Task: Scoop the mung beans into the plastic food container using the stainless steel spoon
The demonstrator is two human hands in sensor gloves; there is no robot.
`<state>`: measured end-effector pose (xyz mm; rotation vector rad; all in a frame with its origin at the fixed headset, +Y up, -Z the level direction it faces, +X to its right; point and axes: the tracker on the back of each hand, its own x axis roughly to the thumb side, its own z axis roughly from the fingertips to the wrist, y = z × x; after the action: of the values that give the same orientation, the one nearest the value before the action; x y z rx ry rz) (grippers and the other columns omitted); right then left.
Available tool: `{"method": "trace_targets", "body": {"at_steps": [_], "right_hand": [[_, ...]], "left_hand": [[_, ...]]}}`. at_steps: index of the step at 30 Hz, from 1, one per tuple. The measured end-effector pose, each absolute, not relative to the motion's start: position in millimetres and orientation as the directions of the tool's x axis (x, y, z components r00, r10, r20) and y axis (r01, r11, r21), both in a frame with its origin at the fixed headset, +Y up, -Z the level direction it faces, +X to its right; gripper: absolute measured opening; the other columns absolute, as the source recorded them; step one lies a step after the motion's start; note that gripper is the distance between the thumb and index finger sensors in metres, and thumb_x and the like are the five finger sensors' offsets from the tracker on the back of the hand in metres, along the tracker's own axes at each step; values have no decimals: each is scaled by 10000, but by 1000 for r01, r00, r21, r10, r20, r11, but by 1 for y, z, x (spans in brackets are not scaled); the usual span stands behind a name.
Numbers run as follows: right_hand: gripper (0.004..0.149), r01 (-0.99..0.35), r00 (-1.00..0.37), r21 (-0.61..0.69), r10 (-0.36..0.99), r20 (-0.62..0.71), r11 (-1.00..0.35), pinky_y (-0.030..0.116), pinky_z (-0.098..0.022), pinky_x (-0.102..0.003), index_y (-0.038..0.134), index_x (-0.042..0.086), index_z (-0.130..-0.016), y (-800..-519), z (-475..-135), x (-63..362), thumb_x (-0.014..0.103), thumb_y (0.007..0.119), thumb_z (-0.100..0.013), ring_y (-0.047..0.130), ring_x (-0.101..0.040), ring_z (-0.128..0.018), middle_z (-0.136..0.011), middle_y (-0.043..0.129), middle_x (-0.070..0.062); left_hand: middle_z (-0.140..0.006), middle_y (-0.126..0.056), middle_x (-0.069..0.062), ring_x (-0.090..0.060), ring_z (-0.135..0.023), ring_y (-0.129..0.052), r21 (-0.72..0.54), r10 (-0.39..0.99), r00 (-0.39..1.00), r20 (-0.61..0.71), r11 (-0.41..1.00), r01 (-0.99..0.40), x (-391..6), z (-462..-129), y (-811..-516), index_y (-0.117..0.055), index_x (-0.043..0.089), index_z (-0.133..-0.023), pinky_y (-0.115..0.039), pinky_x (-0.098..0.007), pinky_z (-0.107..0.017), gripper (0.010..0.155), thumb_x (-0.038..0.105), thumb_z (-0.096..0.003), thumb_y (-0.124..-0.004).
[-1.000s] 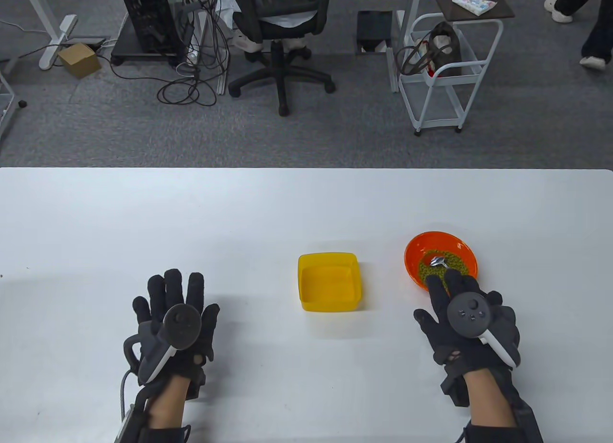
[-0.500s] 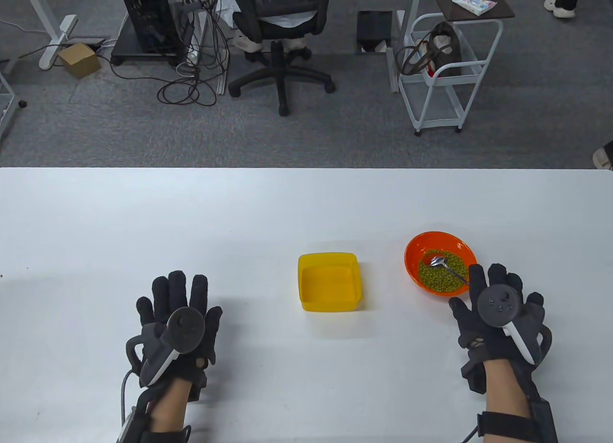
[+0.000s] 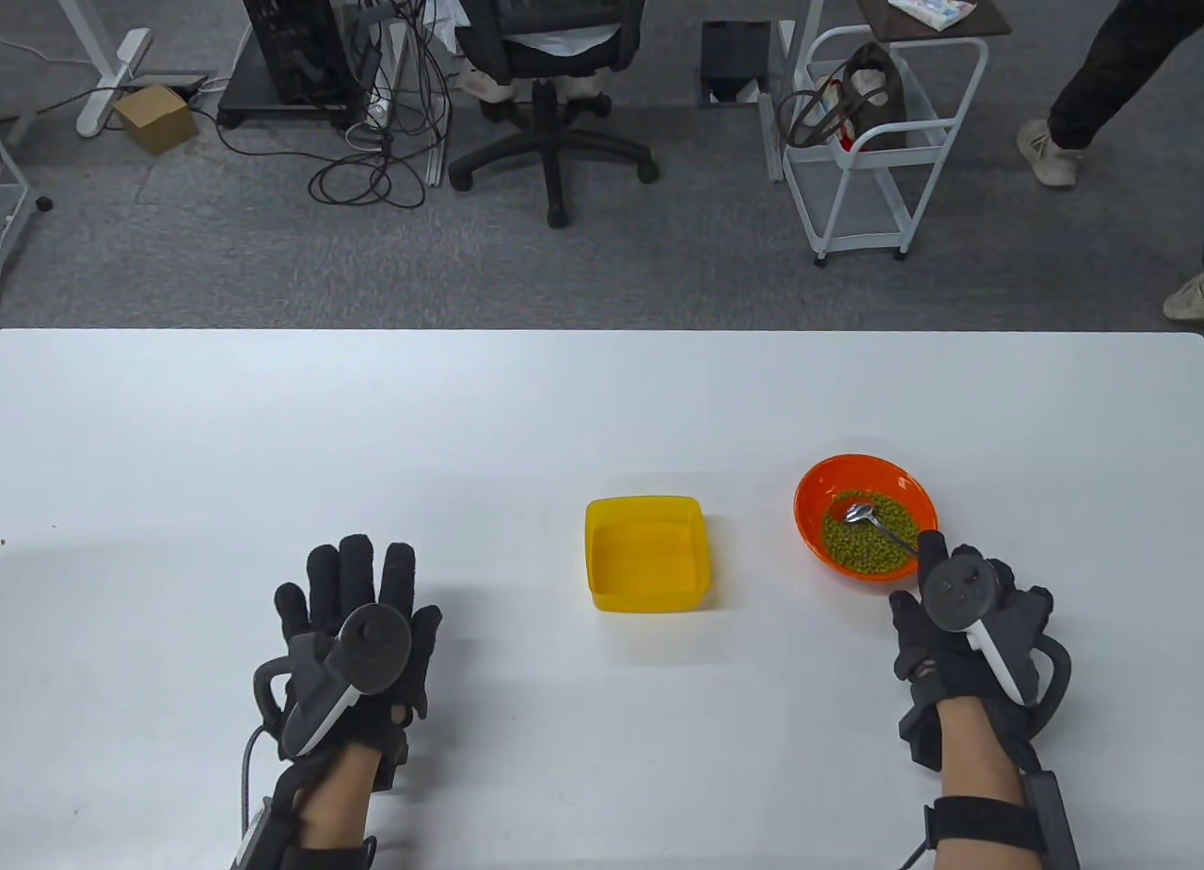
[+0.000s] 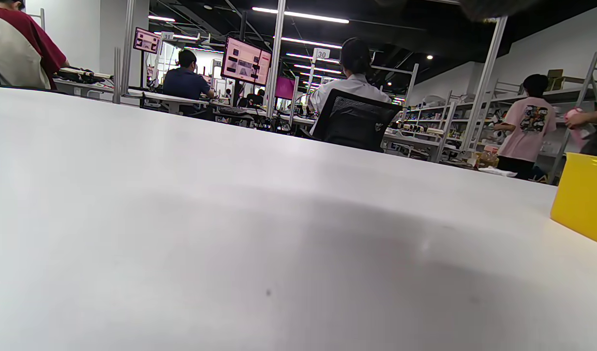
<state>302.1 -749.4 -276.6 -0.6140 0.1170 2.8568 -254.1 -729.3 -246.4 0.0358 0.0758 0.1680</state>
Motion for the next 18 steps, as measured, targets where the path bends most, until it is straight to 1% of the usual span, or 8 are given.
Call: {"method": "trace_targets", "body": {"at_steps": [3,6,9,13,18], "right_hand": [[699,-205,-893,23,177,-413,-978,126,-785,-643,332,434,-1075,-749,-277,300,476,756,-521,365,-298,-1101,-1136,430,32],[656,-133,-915,-9,127,-382,-991,237,-795,-630,389,427,-1067,-747,-278,297,449,754,-524,513,-287,-1042,-1067,564,40],[587,-129,-922,-31,132,-363,-991,343,-799,-611,464,434,-1052,-745,-278,293,424,738,-533,632,-269,-982,-992,681,56],[536,-104,-932,-35,109,-345,-994,414,-789,-592,524,421,-1041,-744,-279,289,406,710,-538,684,-266,-925,-931,731,52],[504,-116,-938,-51,127,-323,-992,462,-772,-581,563,392,-1032,-744,-280,285,393,683,-543,710,-249,-853,-850,747,60]], "left_hand": [[-1184,-133,-20,-355,-1098,-131,38,166,983,-75,986,-163,-254,-246,-729,-265,434,-1076,-119,-668,-723,707,595,-465,-583],[-1185,-134,-20,-356,-1098,-134,33,162,984,-76,987,-160,-253,-246,-729,-264,433,-1076,-117,-669,-723,707,594,-465,-583],[-1184,-137,-23,-357,-1097,-135,30,159,984,-75,987,-157,-252,-247,-729,-264,431,-1076,-117,-668,-723,709,594,-465,-584],[-1183,-137,-24,-357,-1096,-135,27,153,985,-76,988,-152,-252,-247,-729,-260,430,-1076,-117,-669,-722,710,593,-466,-583],[-1182,-134,-27,-357,-1095,-133,24,153,985,-78,988,-152,-252,-247,-729,-258,428,-1076,-114,-668,-722,711,592,-465,-584]]}}
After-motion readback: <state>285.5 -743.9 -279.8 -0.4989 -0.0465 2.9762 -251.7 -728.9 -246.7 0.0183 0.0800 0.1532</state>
